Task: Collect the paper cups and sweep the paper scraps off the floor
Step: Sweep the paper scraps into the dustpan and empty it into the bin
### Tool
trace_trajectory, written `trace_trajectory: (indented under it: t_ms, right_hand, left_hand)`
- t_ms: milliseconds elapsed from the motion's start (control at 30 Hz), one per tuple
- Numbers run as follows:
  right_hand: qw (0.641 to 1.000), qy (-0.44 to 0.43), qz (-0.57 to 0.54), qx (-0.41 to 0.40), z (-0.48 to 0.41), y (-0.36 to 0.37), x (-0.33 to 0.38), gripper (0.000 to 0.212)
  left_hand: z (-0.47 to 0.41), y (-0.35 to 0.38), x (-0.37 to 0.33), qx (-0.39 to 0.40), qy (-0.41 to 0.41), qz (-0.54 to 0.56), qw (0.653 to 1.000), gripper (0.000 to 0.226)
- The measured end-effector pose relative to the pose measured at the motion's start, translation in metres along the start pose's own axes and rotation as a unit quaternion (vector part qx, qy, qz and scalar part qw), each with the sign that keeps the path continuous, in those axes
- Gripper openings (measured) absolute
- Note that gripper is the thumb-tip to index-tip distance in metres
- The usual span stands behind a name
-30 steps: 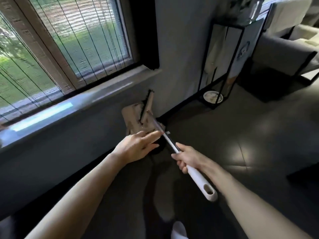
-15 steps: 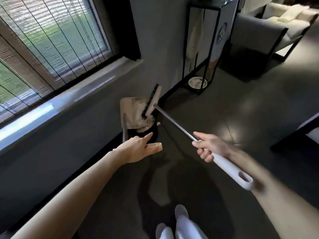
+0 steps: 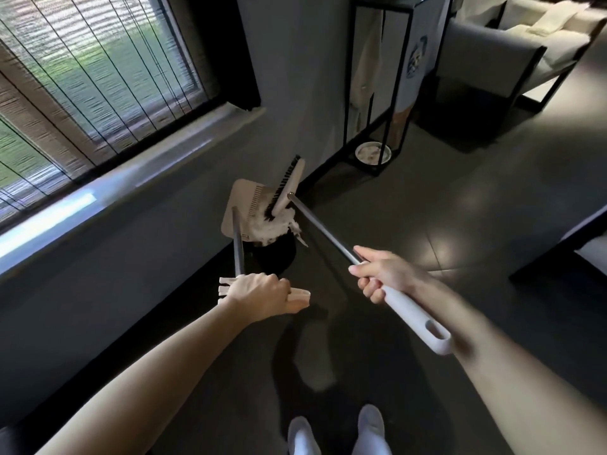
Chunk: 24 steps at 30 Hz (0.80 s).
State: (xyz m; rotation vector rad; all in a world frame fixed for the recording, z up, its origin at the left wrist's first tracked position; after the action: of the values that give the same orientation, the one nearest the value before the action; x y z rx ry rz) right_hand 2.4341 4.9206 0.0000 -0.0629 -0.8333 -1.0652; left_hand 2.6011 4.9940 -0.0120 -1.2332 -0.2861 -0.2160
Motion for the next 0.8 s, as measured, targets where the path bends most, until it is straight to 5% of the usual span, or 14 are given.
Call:
trace_trajectory:
  t_ms: [467, 800]
  right_hand:
    - [0.982, -0.057, 0.181, -0.009, -0.017, -0.007, -0.021, 0.072]
    - [0.985, -0.078, 0.153, -0.030, -0.004, -0.030, -0.023, 0.072]
  left_hand:
    - [0.000, -0.019, 0.005, -0.014, 0.008, -0.081, 0.997, 0.076]
    - [-0.004, -0.010, -0.033, -0.022, 0.076, -0.113, 0.991, 0.072]
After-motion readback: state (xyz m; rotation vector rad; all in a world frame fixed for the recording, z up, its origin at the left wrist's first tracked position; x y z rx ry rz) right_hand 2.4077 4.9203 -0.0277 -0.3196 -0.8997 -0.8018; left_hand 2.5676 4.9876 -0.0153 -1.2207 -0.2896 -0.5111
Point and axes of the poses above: each hand's wrist, its own z-axis away from the middle knuckle, its own y-axis out of the palm, x = y × z, the point moved 9 cm from there along -z, towards the middle knuckle, and after that the axes turned 10 degrees about -z, right-handed, at the moved point
